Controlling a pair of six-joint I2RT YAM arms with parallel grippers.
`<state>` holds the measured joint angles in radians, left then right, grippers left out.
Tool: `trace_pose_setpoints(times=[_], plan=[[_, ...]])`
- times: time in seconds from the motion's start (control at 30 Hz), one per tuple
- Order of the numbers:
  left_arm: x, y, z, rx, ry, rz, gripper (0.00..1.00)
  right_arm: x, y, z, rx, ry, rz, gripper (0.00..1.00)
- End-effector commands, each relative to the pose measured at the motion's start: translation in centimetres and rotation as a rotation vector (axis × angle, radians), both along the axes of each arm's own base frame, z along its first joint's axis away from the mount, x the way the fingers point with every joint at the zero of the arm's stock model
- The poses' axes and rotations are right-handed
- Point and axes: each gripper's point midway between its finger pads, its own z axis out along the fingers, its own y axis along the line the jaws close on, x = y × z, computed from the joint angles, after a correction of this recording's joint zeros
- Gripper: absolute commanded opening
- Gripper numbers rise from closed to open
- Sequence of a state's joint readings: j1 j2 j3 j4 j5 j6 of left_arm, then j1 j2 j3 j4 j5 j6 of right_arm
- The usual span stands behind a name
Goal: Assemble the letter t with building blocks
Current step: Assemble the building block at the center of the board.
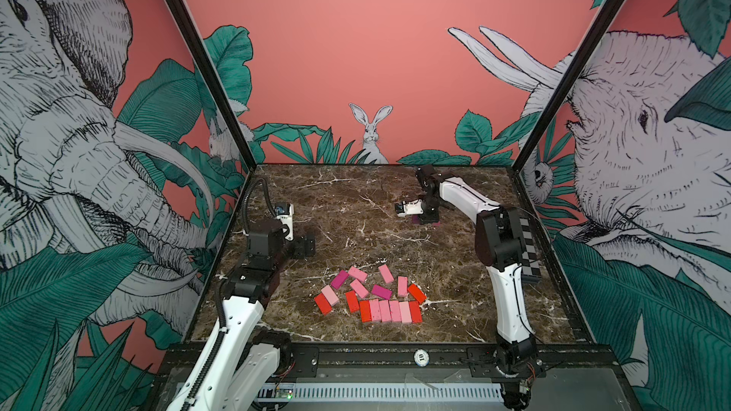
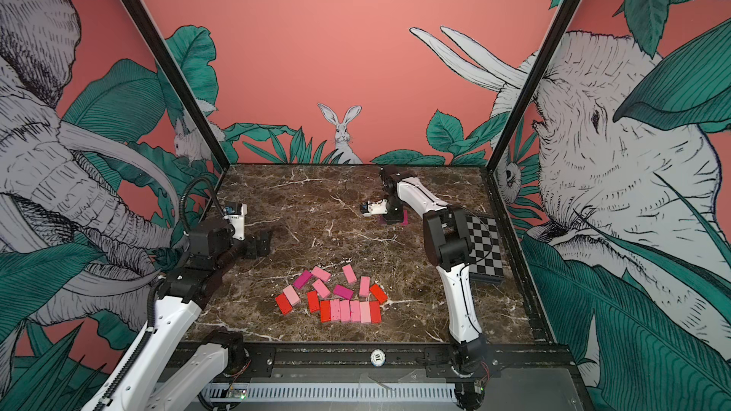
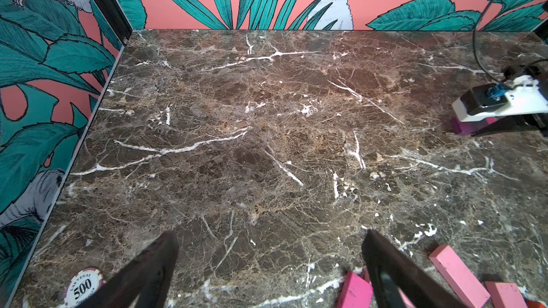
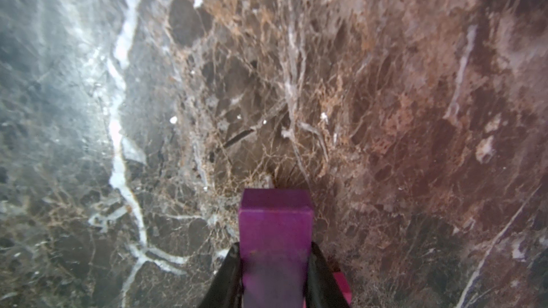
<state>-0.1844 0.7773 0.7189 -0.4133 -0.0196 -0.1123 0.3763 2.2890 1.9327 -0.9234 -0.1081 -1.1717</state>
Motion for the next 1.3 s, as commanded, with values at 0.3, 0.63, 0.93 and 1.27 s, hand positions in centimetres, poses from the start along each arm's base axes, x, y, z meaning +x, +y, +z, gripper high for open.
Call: trace_pose_setpoints(times=[0.3,0.63,0.93,1.27], plan=[[0.0,0.1,-0.1,0.001,-0.009,0.005,0.99,-0.3,-1.0,-1.7,-0.023,0.031,-0.024,0.05],[-0.1,0.2,-0.1,0.004,-0.009,0.006,0.99,-0.1,-1.4,-2.2,-0.041,0.025,-0.027,0.07],[0.0,0.2,-0.4,0.004,-0.001,0.007,0.99,0.1,-1.6,-2.4,-0.048,0.015,-0.028,0.08],[-0.1,0.3,-0.3,0.008,-0.005,0.015,0.99,-0.1,-2.0,-2.8,-0.062,0.021,-0.03,0.08]])
